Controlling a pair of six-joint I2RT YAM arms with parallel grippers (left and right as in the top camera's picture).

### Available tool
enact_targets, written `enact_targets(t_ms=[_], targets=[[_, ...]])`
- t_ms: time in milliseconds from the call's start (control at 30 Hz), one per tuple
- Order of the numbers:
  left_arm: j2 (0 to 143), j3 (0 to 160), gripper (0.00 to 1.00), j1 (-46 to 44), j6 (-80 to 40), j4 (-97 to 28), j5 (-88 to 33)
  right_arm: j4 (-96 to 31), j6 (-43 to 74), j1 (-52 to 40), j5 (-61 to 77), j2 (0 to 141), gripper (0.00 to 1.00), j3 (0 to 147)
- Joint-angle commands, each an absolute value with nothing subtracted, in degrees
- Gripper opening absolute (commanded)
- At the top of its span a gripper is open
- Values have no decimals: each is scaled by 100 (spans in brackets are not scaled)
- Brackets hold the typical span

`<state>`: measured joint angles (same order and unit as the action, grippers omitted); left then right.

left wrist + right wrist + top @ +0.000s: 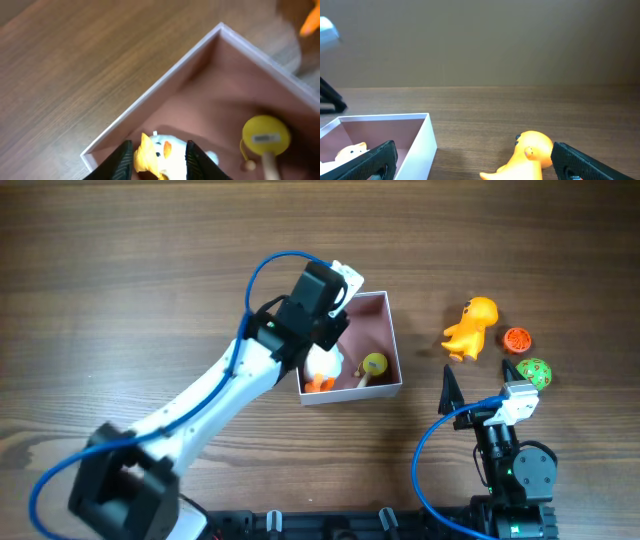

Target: Pack container

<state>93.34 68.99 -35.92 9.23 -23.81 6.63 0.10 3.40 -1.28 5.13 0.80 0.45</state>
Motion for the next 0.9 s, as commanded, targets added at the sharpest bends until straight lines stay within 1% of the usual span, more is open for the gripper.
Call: enact_targets(t_ms=[0,67,133,167,200,233,267,333,367,433,533,867], targets=[[8305,6978,40,-3411,-506,-2467,1022,40,405,-110,543,64,100,30],[7835,6978,41,-3131,-1498,-2757,1673,40,405,-110,543,64,100,30],[7470,6978,53,-2733,-2414,-3173,2139,40,408,-110,543,64,100,30],[7360,6978,57,-2561,-2571,-3299,2154,40,405,-110,543,64,100,30],[7175,6978,64,-2187,-2871,-3522,2139,40,405,-110,543,64,100,30],[7052,6978,83,-1881,-3035,-3691,2088,40,405,-110,543,64,100,30],[6984,6978,88,-1667,-3098,-3795,2014,40,405,-110,543,64,100,30],[6888,6978,89,-1227,-3092,-3962,1667,40,405,-110,543,64,100,30],[6866,6978,91,-1033,-3089,-4047,1500,40,405,-110,543,64,100,30],[6869,6976,100,-742,-3089,-4193,1439,40,405,-110,543,64,100,30],[6873,6976,100,-528,-3089,-4344,1439,40,408,-110,543,64,100,30],[6875,6976,100,-523,-3089,-4359,1439,43,412,-110,545,64,100,30]])
